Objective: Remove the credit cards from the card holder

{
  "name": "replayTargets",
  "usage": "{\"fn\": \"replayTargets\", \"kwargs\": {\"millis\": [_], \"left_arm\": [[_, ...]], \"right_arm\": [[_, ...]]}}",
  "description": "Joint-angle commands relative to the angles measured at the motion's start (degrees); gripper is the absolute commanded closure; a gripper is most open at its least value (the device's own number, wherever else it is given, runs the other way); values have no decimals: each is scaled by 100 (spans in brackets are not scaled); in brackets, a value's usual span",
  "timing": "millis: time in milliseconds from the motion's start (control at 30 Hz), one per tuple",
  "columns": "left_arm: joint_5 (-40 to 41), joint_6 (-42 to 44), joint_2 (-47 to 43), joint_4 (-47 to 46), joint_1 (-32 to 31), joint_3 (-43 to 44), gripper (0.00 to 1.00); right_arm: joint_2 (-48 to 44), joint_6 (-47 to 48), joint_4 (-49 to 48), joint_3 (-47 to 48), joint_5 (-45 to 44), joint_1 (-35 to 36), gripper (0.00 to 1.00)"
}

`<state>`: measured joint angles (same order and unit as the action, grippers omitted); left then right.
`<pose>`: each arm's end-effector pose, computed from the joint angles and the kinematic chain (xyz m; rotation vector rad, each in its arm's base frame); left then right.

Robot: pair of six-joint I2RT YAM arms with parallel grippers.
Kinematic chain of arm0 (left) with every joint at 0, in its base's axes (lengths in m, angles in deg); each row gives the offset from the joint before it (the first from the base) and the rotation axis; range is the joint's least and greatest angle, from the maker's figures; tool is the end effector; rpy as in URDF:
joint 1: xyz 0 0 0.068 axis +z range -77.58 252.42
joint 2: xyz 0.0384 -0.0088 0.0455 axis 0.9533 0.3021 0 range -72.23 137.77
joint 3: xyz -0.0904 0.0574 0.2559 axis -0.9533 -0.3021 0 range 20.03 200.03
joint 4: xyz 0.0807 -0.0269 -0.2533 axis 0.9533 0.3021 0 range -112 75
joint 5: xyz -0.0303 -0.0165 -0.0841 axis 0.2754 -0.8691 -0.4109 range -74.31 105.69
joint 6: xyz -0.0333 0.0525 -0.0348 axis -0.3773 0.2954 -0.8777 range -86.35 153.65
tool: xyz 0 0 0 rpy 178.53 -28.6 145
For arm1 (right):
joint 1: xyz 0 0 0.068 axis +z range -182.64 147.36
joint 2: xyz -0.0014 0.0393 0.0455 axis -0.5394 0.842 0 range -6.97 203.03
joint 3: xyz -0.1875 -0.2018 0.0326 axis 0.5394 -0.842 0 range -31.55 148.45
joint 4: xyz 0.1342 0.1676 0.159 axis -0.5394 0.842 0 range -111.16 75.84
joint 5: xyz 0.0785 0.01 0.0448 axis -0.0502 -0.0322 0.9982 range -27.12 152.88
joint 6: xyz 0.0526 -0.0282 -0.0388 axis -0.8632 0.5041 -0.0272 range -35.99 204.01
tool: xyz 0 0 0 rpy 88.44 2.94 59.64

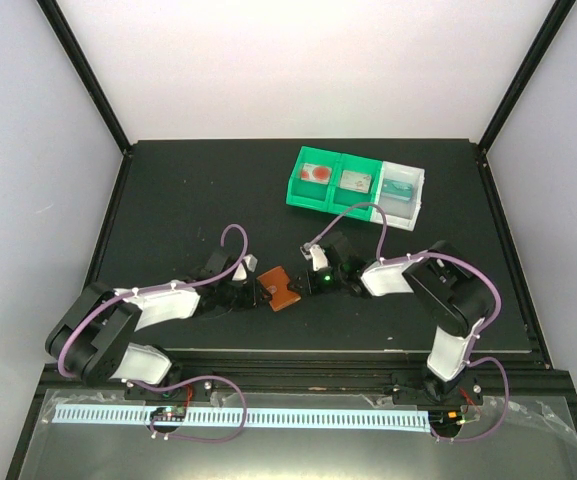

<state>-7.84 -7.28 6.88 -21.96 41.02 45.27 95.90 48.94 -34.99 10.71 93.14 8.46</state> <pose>0.1935 -0.1455 0.1067 -0.0419 2.7099 -0.9744 0.2374 0.2461 0.0953 -0.4160 2.5892 1.1920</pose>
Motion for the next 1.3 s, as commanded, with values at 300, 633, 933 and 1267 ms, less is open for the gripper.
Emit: {"fn": "replayTargets", "kwargs": {"millis": [300, 633, 933, 1267], "left_arm": [[425, -42, -627, 654, -24, 127, 61], [257, -189, -1153, 788, -717, 698, 46], [196, -140, -254, 471, -969, 1056, 43], [309, -81, 469, 287, -1000, 1115, 47]], "right_arm": [[-821, -357, -148, -524, 82, 3, 99], [-2104, -460, 997, -826, -1124, 233, 99], [-2924, -755, 1336, -992, -1758, 571, 99], [-3197, -702, 1245, -1150, -1729, 731, 99]]}}
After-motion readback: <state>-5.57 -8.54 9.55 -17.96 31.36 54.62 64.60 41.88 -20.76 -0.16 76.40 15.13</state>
